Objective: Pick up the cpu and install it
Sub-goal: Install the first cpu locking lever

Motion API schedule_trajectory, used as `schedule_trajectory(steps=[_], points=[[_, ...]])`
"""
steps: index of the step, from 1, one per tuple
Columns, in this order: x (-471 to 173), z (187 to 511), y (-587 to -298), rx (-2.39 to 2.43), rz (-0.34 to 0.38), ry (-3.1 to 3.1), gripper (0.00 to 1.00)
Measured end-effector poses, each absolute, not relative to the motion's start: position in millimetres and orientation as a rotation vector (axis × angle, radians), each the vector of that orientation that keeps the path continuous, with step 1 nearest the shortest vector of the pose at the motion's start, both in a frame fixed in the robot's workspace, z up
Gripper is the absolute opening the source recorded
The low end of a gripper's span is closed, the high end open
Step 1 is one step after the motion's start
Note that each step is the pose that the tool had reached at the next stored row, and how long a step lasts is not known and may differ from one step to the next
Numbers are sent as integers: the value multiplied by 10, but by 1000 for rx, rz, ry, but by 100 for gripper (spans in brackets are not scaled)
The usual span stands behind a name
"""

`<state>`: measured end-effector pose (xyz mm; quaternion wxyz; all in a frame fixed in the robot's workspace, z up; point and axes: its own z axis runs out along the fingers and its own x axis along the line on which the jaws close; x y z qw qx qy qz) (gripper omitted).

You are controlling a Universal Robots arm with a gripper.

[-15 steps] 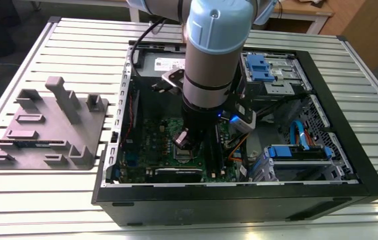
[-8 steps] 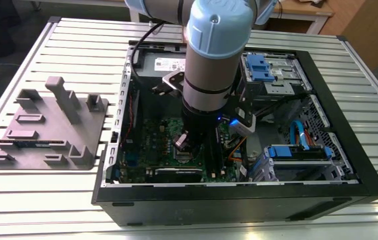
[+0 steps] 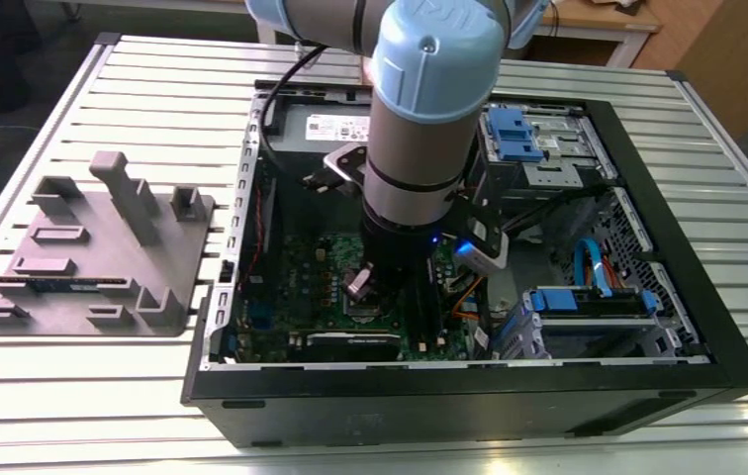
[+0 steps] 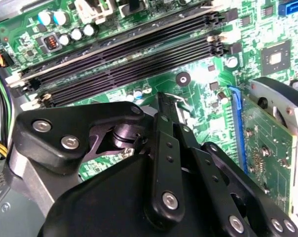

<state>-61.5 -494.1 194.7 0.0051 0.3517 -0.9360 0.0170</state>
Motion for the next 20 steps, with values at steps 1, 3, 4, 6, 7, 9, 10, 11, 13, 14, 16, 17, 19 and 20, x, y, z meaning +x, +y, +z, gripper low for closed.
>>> schedule_trajectory(steps=[1, 3, 4, 6, 7, 9, 10, 11, 13, 14, 16, 17, 19, 20], points=[[-611, 1946, -4945, 1098, 53, -2932, 10], [-602, 1943, -4955, 1093, 53, -2934, 10], [-597, 1942, -4960, 1090, 53, -2935, 10], [-590, 1939, -4972, 1085, 53, -2937, 10], [-587, 1938, -4978, 1083, 53, -2938, 10], [-586, 1932, -4988, 1077, 53, -2940, 10], [-586, 1927, -4991, 1074, 53, -2941, 10], [-586, 1923, -4992, 1073, 53, -2941, 10], [-585, 1919, -4994, 1070, 53, -2942, 10], [-585, 1918, -4994, 1070, 54, -2942, 10], [-585, 1917, -4993, 1070, 53, -2942, 10], [-585, 1917, -4993, 1070, 53, -2942, 10], [-585, 1920, -4992, 1070, 53, -2942, 10], [-587, 1924, -4992, 1070, 53, -2942, 10]])
